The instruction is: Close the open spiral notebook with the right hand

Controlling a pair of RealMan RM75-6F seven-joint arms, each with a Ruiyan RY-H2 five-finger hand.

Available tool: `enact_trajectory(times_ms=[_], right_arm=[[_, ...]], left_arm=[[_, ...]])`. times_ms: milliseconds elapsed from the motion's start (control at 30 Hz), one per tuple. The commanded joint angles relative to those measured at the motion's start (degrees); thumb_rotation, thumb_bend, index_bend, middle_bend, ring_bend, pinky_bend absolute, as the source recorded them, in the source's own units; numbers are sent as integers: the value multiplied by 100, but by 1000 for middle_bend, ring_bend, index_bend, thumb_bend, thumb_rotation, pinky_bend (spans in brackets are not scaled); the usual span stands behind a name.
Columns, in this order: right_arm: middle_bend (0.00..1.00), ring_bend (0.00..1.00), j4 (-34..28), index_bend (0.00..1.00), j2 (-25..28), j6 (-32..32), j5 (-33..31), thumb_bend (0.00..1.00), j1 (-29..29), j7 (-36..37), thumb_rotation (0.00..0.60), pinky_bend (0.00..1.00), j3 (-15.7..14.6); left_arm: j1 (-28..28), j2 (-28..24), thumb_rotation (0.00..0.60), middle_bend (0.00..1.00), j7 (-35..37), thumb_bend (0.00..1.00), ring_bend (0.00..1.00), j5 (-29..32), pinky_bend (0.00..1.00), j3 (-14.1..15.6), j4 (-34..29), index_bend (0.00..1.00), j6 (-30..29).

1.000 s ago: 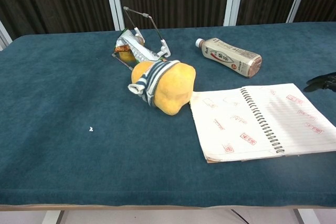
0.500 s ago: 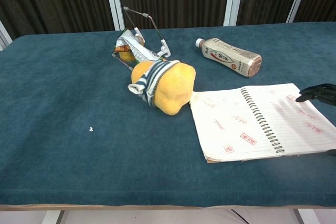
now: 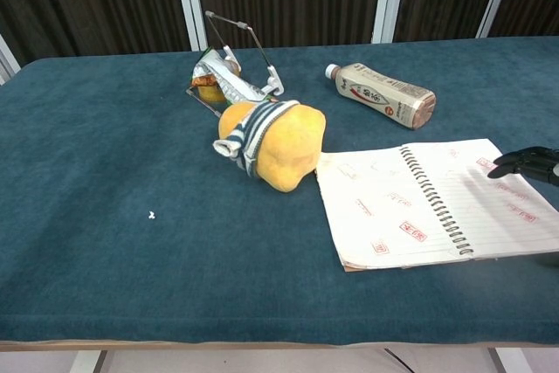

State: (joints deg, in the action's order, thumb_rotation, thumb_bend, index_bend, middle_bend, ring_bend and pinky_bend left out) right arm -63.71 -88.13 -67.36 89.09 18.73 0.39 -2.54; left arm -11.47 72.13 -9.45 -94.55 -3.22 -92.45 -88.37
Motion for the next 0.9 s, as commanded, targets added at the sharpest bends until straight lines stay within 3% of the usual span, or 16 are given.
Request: enact_trajectory(times_ms=[33,667,900], right_arm=[[74,9,115,185,-54,52,-58,0,16,-44,600,114,39],[113,54,392,272,-67,-263,89,3,93,255,600,122,170],[187,136,1182,463,-467,-632,471,226,141,304,600,166,61]], left_arm=[[3,0,600,143,4,227,82,6,77,-3,3,133,-3],[-18,3,600,141,14,227,80,-13,77,-12,12,133,-1],[-9,16,600,141,98,227,80,-38,76,-12,49,132,-47]])
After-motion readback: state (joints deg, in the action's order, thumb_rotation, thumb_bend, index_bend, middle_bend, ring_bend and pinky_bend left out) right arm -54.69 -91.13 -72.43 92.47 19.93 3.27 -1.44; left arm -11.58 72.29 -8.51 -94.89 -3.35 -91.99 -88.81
